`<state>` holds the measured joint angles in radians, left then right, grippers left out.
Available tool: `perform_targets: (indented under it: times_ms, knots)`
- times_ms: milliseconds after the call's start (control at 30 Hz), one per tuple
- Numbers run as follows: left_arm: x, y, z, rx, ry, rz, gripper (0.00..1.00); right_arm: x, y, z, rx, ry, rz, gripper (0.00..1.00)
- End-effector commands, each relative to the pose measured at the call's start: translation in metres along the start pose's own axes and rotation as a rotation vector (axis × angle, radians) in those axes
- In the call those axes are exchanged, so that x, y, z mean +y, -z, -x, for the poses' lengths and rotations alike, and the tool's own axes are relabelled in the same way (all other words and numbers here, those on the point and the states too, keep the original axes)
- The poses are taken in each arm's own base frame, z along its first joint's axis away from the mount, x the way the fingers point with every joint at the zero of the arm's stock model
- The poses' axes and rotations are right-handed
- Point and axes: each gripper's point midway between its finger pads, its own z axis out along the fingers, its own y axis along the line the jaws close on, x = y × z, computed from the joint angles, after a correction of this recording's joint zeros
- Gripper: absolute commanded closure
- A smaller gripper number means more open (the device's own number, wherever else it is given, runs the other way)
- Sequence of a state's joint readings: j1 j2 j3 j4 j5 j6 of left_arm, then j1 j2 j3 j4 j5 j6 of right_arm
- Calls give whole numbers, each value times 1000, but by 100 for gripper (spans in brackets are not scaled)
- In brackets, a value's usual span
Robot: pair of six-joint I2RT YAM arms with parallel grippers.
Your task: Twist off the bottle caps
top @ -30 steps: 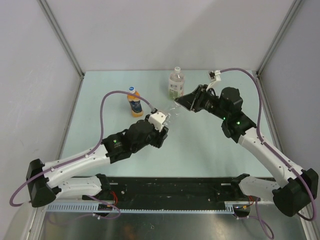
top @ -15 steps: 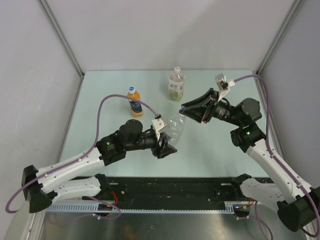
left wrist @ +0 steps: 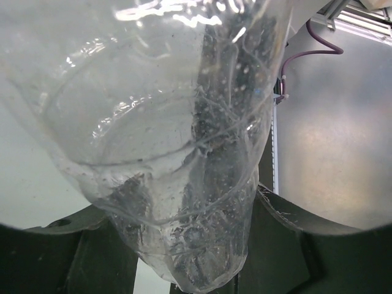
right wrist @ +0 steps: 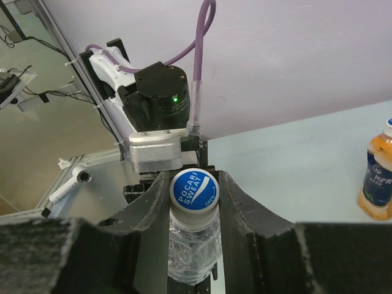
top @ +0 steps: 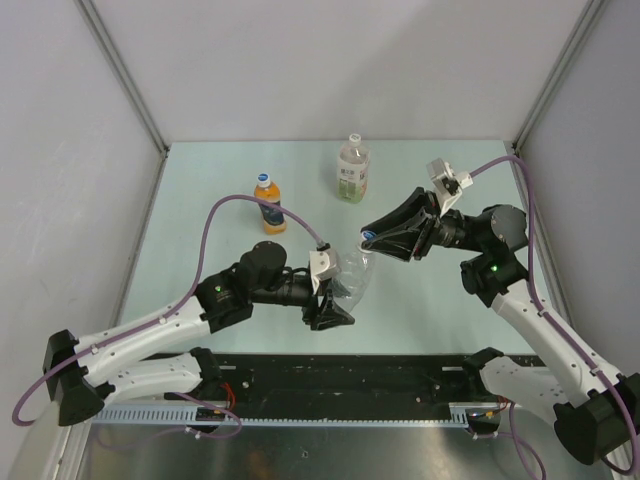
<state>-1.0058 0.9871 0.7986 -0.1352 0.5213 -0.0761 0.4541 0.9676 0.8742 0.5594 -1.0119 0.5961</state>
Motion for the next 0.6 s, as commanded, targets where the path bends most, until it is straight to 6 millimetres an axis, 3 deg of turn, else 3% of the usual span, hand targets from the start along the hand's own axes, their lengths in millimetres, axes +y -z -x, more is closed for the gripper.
perform_targets:
  times_ms: [0, 33, 100, 233, 300, 400, 567]
  knots:
    - [-34, 7, 27, -112, -205, -160, 100, -23, 4, 12, -63, 16, -98, 100]
    - [-33, 7, 26, -110, -203, -154, 100, -25, 5, 13, -69, 11, -108, 100]
    - [-30, 6, 25, -107, -198, -137, 100, -31, 7, 18, -95, -14, -144, 84]
    - [-27, 5, 23, -104, -196, -126, 100, -32, 15, 36, -162, -49, -189, 30]
    - [-27, 5, 24, -104, -199, -125, 100, -30, 19, 46, -199, -44, -209, 9]
    - [-23, 3, 23, -99, -199, -106, 100, -24, 24, 59, -251, -25, -238, 2]
    - [-12, 0, 19, -86, -184, -58, 100, -25, 31, 72, -307, -24, -298, 1]
